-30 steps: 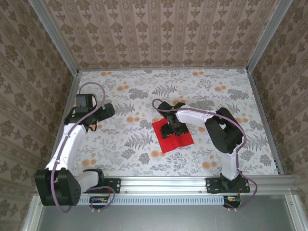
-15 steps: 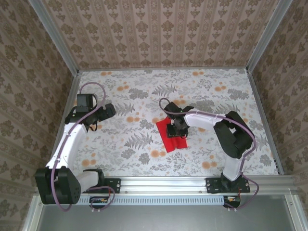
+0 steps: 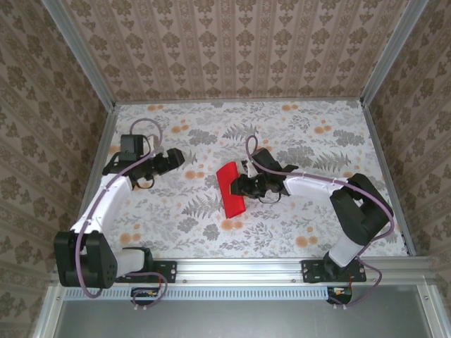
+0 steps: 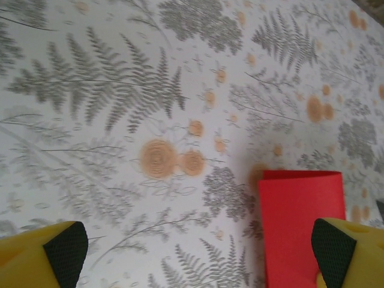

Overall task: Fold a paper plane with a square sheet of paper (pick it up from the middle)
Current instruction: Fold the square sheet of paper in half at the center of the table.

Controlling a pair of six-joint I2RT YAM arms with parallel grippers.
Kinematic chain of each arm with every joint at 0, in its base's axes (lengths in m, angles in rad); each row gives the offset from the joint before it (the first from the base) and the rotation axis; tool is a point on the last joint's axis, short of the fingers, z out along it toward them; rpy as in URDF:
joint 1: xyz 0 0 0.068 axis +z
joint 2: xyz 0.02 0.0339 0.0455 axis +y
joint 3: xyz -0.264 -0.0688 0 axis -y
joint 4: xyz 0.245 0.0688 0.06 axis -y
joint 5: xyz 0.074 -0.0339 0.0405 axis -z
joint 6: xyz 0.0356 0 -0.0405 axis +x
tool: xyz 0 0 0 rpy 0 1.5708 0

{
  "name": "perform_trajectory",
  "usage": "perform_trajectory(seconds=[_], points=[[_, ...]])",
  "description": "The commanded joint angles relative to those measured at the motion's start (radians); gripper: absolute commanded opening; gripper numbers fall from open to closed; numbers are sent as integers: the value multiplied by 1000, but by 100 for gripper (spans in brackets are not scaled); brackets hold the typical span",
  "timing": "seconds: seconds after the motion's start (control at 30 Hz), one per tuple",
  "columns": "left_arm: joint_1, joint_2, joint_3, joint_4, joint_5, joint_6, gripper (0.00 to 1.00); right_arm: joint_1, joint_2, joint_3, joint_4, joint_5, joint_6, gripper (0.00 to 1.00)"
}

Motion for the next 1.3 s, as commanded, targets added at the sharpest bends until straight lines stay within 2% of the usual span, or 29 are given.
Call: perform_trajectory(seconds=[0.0, 0.13, 0.37, 0.5, 0.6, 0.9, 1.0, 1.27], points=[[-49, 56, -7, 55, 64, -55, 98, -33, 40, -9, 49, -58, 29, 36], [-101, 116, -4, 102, 23, -85, 97, -58, 83, 12, -25, -40, -20, 37], [-181, 222, -29, 220, 38, -197, 96, -82, 126, -2, -98, -25, -45, 42], [-214, 270, -22, 262, 49, -258, 95, -95, 120, 23, -182, 12, -58, 49], [-241, 297, -11, 262, 56, -245, 94, -95, 113, 33, -196, 37, -72, 54], [-310, 258, -70, 279, 50, -226, 90, -94, 102, 51, -221, 159, -88, 66], [-350, 240, -85, 284, 39, -215, 88, -94, 107, 66, -246, 149, -135, 70], [-389, 211, -103, 342, 9, -237, 85, -125, 116, 58, -260, 103, -178, 66]])
